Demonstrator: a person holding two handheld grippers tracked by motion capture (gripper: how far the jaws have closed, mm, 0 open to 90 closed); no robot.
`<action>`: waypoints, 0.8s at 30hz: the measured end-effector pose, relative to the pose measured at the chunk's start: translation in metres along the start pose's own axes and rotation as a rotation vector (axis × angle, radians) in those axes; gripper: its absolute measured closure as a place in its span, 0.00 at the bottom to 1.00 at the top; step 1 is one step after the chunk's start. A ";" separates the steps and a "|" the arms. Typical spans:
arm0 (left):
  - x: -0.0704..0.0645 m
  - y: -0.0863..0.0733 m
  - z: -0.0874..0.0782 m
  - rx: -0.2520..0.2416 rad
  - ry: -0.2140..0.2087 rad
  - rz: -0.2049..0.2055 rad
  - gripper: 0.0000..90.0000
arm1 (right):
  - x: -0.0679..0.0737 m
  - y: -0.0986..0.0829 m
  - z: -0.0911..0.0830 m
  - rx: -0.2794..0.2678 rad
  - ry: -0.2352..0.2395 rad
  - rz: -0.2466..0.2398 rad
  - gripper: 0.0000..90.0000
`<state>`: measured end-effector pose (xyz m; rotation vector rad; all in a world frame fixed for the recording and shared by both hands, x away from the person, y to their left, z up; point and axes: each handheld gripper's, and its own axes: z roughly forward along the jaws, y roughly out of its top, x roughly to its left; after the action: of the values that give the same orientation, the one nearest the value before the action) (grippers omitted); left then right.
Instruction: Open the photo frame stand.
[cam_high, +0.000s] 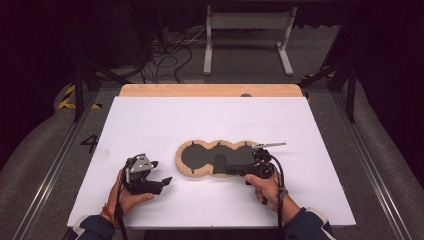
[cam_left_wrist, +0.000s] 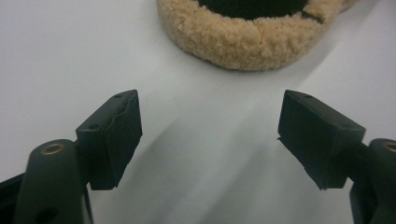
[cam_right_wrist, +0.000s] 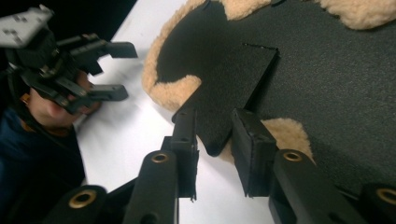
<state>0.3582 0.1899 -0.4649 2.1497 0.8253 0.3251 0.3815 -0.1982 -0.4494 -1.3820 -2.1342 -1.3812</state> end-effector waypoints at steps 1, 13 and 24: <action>0.000 0.001 0.001 0.004 -0.004 -0.007 0.25 | 0.000 0.001 0.000 -0.004 0.009 0.019 0.73; 0.001 0.002 0.004 0.020 -0.003 0.013 0.21 | 0.008 -0.009 0.001 0.014 0.032 0.131 0.55; 0.001 0.004 0.007 0.014 -0.019 0.020 0.19 | 0.004 -0.006 0.007 0.016 0.086 0.160 0.57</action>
<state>0.3642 0.1840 -0.4664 2.1719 0.7977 0.3091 0.3763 -0.1914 -0.4540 -1.4252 -1.9316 -1.3339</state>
